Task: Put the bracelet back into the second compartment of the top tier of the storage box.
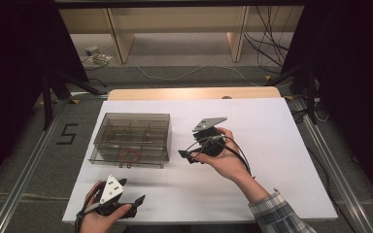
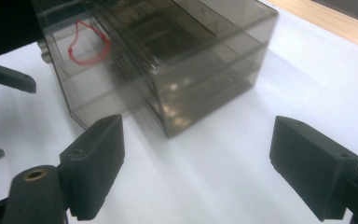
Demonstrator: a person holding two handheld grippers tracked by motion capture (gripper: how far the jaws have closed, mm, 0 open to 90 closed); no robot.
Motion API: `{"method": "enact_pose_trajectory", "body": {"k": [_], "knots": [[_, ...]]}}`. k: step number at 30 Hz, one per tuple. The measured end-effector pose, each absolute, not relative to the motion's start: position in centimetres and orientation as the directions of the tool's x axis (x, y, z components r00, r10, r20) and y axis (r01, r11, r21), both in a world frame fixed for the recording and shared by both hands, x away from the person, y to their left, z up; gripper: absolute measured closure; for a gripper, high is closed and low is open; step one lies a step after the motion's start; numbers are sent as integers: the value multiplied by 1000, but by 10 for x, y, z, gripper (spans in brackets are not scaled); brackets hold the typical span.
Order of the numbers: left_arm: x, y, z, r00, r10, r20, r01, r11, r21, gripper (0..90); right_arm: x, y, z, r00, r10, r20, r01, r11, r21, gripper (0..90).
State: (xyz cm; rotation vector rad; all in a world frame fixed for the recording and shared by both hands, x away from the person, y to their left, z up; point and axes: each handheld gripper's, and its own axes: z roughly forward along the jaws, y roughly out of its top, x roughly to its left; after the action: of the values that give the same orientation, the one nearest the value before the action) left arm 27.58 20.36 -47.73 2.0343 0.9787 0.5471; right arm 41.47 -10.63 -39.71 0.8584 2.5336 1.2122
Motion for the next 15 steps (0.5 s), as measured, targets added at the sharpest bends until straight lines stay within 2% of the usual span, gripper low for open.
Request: {"method": "enact_pose_trajectory", "body": {"k": [15], "knots": [[276,204,-478,602,798,34,455,-378,806,166,397,-174,-414,-762,644,63,455,464,760,194]]}}
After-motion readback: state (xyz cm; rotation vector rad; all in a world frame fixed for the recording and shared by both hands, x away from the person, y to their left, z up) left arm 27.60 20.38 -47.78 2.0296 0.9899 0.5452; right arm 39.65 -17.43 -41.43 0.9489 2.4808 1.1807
